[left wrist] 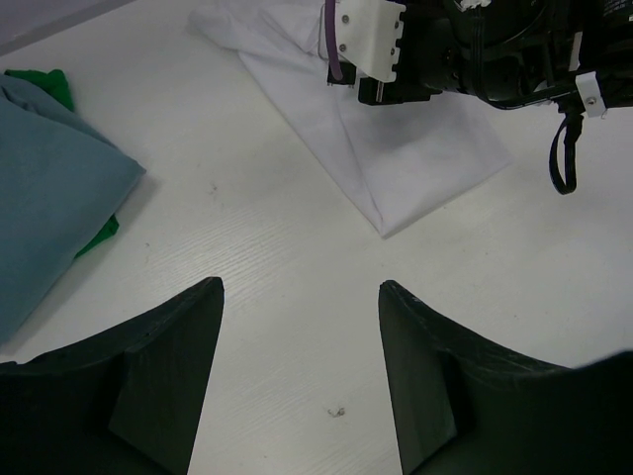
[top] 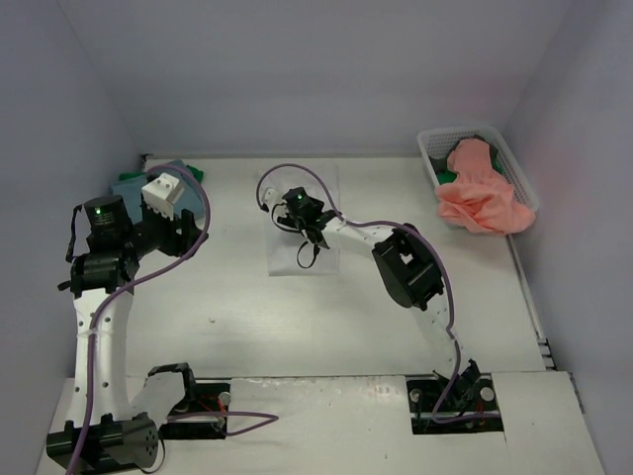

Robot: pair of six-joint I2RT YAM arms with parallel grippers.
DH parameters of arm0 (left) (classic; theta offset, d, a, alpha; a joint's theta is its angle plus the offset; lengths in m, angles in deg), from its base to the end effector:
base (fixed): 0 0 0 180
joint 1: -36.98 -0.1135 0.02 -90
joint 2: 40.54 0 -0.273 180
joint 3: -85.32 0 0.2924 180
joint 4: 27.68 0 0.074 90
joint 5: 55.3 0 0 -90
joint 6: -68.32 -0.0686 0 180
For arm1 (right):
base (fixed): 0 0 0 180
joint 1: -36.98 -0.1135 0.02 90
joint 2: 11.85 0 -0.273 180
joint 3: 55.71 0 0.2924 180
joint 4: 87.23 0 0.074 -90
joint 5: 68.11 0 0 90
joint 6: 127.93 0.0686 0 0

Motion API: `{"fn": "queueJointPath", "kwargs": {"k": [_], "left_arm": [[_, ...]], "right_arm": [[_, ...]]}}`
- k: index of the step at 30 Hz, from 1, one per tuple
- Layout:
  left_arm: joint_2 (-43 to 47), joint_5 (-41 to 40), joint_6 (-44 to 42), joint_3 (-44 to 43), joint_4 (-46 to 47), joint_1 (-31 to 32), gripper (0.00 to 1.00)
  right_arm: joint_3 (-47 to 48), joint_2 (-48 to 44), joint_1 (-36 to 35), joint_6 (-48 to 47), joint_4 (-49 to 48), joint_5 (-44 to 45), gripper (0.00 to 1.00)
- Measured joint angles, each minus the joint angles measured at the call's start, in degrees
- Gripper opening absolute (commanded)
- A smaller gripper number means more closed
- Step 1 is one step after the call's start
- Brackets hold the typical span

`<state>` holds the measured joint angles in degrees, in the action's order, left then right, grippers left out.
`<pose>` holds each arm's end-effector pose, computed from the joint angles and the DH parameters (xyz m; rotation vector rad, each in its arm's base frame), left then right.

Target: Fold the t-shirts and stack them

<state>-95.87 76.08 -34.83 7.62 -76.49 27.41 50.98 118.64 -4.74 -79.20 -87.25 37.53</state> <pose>0.2515 -0.0036 0.3934 0.5007 1.8739 -0.4688 0.4549 0.3808 0.1466 -1.1738 1.5935 -0.2657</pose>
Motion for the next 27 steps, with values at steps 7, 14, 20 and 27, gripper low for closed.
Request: {"fn": "queueJointPath", "kwargs": {"k": [7,14,20,27], "left_arm": [[0.0,0.33,-0.02,0.07,0.0,0.0,0.58],[0.0,0.39,0.0,0.07,0.0,0.0,0.59],[0.04,0.39,0.17,0.07,0.0,0.0,0.59],[0.79,0.39,0.17,0.07,0.0,0.0,0.58]], "right_arm": [[-0.59,0.02,0.0,0.61,0.55,0.2,0.43],[-0.57,0.26,0.07,1.64,0.83,0.2,0.44],[-2.91,-2.16,0.07,3.34,1.38,0.17,0.44],[-7.78,-15.02,-0.02,4.76,6.16,-1.11,0.45]]}}
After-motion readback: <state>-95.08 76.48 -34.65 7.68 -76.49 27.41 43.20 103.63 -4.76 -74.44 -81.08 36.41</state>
